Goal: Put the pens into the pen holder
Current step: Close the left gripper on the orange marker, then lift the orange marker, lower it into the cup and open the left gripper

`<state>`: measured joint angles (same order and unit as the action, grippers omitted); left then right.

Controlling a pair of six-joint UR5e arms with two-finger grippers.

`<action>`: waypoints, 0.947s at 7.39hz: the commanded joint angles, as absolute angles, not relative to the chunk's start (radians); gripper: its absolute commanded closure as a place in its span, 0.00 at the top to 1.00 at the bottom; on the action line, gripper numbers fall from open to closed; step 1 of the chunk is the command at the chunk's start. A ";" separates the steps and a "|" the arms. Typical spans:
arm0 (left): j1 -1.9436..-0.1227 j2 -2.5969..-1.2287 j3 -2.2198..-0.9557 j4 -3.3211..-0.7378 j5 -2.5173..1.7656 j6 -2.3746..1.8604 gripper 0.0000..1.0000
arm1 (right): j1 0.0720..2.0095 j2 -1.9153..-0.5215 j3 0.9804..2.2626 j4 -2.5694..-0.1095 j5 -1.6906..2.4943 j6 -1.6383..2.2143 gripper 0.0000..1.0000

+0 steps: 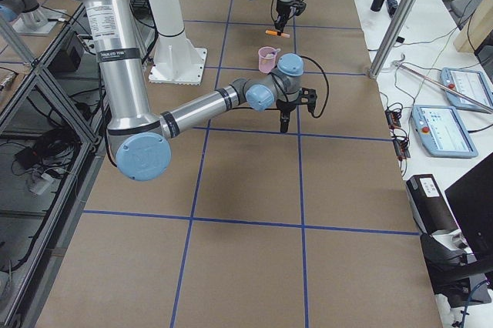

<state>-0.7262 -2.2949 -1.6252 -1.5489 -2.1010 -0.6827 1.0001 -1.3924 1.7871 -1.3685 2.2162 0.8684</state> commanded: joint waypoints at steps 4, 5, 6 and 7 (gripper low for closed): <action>-0.615 -2.350 -1.671 -1.803 -1.724 -1.154 0.00 | 1.009 -1.391 1.789 -1.368 2.217 0.865 0.98; -0.583 -2.344 -1.669 -1.843 -1.689 -1.157 0.00 | 1.009 -1.390 1.792 -1.368 2.217 0.865 0.98; -0.581 -2.339 -1.683 -1.847 -1.684 -1.154 0.00 | 1.008 -1.390 1.792 -1.368 2.217 0.865 0.98; -0.580 -2.312 -1.712 -1.856 -1.669 -1.146 0.00 | 1.009 -1.390 1.792 -1.368 2.217 0.865 0.98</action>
